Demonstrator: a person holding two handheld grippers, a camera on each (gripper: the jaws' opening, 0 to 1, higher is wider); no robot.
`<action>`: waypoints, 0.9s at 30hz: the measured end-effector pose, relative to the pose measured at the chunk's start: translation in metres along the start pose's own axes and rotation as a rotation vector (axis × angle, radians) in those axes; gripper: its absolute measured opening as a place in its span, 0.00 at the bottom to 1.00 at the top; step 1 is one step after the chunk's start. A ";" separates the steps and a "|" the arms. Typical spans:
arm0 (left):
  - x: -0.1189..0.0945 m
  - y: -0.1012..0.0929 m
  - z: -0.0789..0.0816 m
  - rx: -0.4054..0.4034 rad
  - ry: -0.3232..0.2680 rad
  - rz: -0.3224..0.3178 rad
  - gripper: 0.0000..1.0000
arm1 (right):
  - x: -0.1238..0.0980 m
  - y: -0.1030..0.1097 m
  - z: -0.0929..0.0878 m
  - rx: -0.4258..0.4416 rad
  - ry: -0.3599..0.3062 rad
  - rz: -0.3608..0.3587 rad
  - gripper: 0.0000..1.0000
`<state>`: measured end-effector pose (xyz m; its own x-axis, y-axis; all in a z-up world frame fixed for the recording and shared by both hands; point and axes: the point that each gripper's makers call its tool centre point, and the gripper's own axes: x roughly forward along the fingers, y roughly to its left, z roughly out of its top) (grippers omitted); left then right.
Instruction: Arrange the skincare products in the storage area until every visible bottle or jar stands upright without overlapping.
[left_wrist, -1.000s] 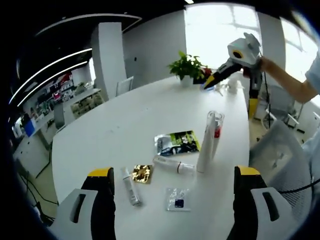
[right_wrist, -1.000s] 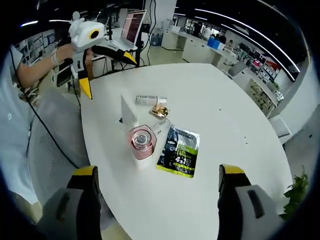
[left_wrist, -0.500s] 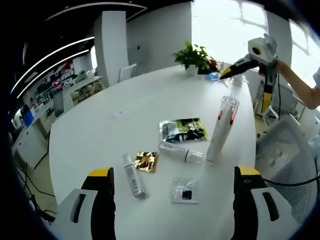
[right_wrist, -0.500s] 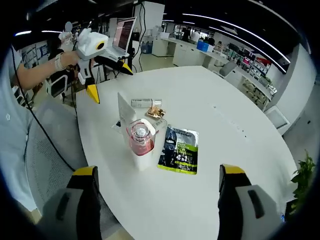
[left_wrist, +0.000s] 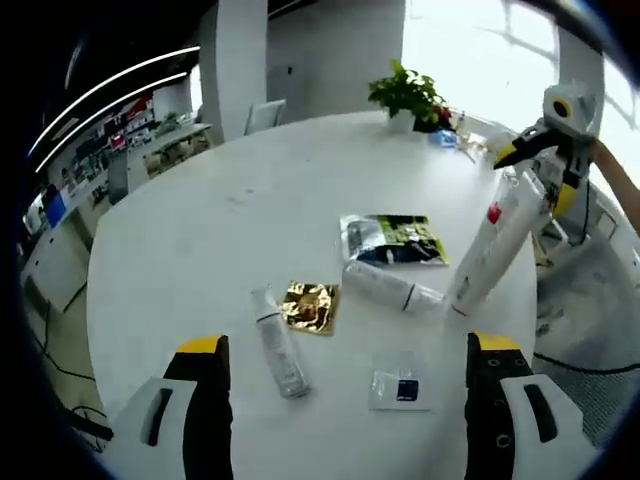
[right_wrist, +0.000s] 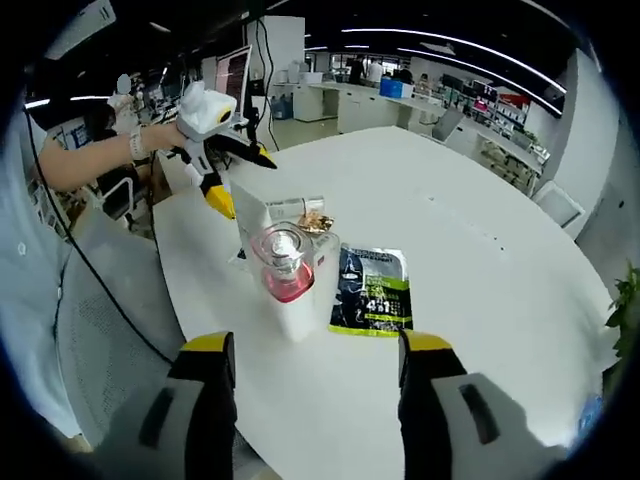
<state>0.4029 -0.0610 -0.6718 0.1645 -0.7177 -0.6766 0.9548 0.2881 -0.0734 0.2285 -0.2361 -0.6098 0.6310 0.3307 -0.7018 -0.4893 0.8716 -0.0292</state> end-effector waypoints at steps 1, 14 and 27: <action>0.003 0.004 -0.001 -0.007 0.005 0.011 0.84 | 0.000 0.001 -0.001 0.003 -0.003 0.003 0.59; 0.038 0.044 -0.033 -0.127 0.093 0.117 0.60 | 0.005 0.009 -0.010 0.069 -0.019 0.026 0.42; 0.052 0.067 -0.044 -0.158 0.118 0.199 0.35 | 0.007 0.014 -0.017 0.143 -0.043 0.050 0.35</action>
<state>0.4647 -0.0514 -0.7444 0.3059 -0.5607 -0.7694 0.8545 0.5181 -0.0379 0.2161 -0.2278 -0.6272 0.6346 0.3878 -0.6685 -0.4319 0.8953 0.1093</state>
